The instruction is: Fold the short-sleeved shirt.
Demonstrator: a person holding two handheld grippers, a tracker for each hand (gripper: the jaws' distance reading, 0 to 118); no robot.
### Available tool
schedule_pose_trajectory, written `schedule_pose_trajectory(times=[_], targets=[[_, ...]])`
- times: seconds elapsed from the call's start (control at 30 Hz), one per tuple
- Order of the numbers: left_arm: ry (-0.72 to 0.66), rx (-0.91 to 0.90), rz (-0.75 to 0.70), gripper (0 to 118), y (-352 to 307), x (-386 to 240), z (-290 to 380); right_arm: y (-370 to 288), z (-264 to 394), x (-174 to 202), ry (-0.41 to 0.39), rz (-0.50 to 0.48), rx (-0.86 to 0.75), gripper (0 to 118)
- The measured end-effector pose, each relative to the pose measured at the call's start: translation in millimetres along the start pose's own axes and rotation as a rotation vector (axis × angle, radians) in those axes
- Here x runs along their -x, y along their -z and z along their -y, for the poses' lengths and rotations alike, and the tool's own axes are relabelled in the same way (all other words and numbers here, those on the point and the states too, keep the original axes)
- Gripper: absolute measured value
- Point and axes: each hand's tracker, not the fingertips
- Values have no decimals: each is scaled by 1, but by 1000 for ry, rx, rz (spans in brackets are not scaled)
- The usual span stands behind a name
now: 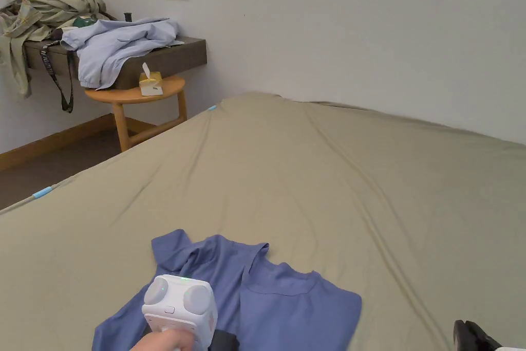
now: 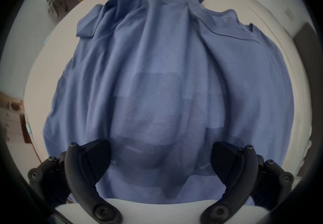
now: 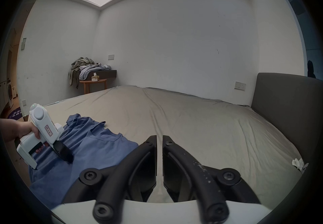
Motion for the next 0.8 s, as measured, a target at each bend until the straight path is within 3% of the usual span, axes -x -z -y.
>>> schedule_pose_trajectory(times=[0.1,0.17,0.2,0.23,0.27,0.3,0.33,0.4,0.57,0.8], targets=[[31,-20,-18,111,-3,-6,4,-1,2,-2,14,10,9,9],[61,-29,-18,93,-14,-15,4,-4,5,-4,33,17,18,9],[91,-42,-9,76,-21,-20,5,-6,6,-5,42,21,22,9],[140,-88,-55,22,-30,-28,7,-9,7,-8,55,24,25,9],[202,-129,-120,0,-37,-37,9,-12,8,-10,66,28,27,9],[253,-101,-184,0,-37,-32,9,-14,8,-12,71,32,27,9],[222,-106,-121,0,-31,-33,10,-17,8,-15,74,42,27,9],[213,-107,-141,0,-24,-40,12,-25,8,-21,77,57,21,9],[7,-199,23,0,-66,-21,13,-48,3,-49,91,118,-14,9],[143,-436,210,0,-212,-67,11,-86,-10,-99,194,234,-94,9]])
